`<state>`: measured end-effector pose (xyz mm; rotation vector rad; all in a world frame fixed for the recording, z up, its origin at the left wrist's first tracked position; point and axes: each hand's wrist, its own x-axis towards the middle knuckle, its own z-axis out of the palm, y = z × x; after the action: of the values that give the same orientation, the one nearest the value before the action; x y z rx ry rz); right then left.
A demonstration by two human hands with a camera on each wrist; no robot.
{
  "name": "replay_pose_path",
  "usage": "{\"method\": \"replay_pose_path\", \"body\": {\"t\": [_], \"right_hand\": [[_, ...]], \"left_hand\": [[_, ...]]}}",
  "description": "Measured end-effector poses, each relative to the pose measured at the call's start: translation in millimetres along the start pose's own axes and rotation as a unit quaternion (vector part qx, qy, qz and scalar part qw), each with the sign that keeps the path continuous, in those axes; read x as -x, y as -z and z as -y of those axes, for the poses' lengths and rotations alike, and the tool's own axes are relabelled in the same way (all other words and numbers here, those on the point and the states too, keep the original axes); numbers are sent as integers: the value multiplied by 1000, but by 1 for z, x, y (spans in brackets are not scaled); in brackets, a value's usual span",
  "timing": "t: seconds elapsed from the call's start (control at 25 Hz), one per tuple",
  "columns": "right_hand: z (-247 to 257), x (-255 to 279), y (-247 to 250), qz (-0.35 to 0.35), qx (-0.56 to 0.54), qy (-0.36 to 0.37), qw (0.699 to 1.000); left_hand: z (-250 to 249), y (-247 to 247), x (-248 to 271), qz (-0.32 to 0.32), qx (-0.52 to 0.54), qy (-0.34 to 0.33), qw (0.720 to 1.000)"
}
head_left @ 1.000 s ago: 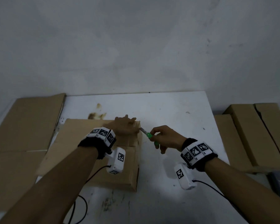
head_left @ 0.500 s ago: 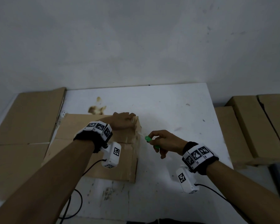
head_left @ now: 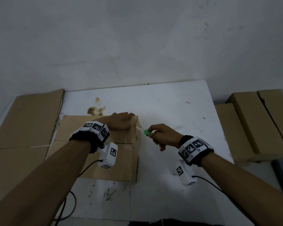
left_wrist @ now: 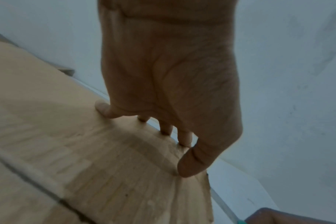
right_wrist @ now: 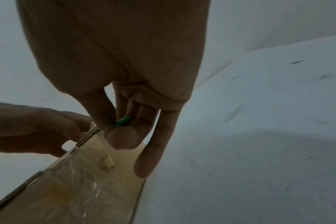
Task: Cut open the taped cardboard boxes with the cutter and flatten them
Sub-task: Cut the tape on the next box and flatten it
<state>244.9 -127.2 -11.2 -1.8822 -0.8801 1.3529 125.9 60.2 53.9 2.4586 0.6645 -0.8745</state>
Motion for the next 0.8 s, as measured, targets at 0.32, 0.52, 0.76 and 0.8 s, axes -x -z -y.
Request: {"method": "replay_pose_path", "body": {"t": [0.32, 0.52, 0.76, 0.8], "right_hand": [[9, 1, 12, 14, 96, 32, 995], [7, 3, 10, 84, 139, 34, 986], [-3, 2, 2, 69, 94, 35, 993], [-4, 4, 3, 85, 88, 37, 992]], "left_hand": [[6, -12, -10, -79, 51, 31, 995], [5, -27, -27, -105, -31, 32, 993], [8, -28, -32, -107, -30, 38, 993], [10, -28, -34, -105, -26, 45, 993]]}}
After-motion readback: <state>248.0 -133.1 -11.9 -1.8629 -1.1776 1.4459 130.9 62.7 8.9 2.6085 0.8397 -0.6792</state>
